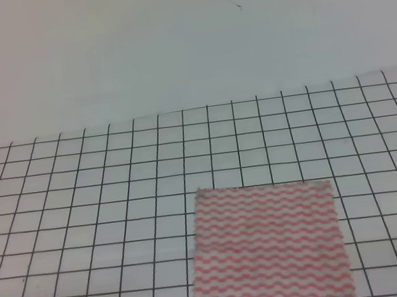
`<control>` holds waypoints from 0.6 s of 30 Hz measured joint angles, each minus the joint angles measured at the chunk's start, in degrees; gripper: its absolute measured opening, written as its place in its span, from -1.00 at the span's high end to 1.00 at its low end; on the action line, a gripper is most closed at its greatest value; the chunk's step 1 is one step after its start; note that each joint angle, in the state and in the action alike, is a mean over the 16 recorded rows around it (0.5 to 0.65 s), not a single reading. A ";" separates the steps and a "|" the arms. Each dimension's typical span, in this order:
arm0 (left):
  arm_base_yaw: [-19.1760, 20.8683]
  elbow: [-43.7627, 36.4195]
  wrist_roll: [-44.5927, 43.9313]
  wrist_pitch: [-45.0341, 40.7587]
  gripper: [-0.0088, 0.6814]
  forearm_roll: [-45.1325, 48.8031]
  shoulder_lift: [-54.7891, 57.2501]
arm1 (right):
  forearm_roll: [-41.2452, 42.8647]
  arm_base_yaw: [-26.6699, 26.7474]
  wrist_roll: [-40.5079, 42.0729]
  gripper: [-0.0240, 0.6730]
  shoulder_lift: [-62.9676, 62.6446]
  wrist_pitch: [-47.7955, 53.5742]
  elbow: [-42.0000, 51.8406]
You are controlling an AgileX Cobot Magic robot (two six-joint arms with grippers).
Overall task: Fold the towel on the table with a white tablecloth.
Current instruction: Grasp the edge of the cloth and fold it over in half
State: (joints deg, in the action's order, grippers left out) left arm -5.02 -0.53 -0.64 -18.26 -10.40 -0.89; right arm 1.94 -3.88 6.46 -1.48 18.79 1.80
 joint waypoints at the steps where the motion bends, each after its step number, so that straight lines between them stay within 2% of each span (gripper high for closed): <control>1: 0.00 -0.15 0.00 0.00 0.98 0.00 0.00 | 0.00 0.00 0.00 0.94 0.00 0.00 0.00; 18: 0.00 0.34 0.08 0.06 0.98 -0.01 0.00 | 0.00 0.00 0.00 0.94 0.00 0.00 0.00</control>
State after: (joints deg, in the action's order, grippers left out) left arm -5.02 -0.19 -0.56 -18.19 -10.41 -0.89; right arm 1.94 -3.88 6.46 -1.48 18.79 1.80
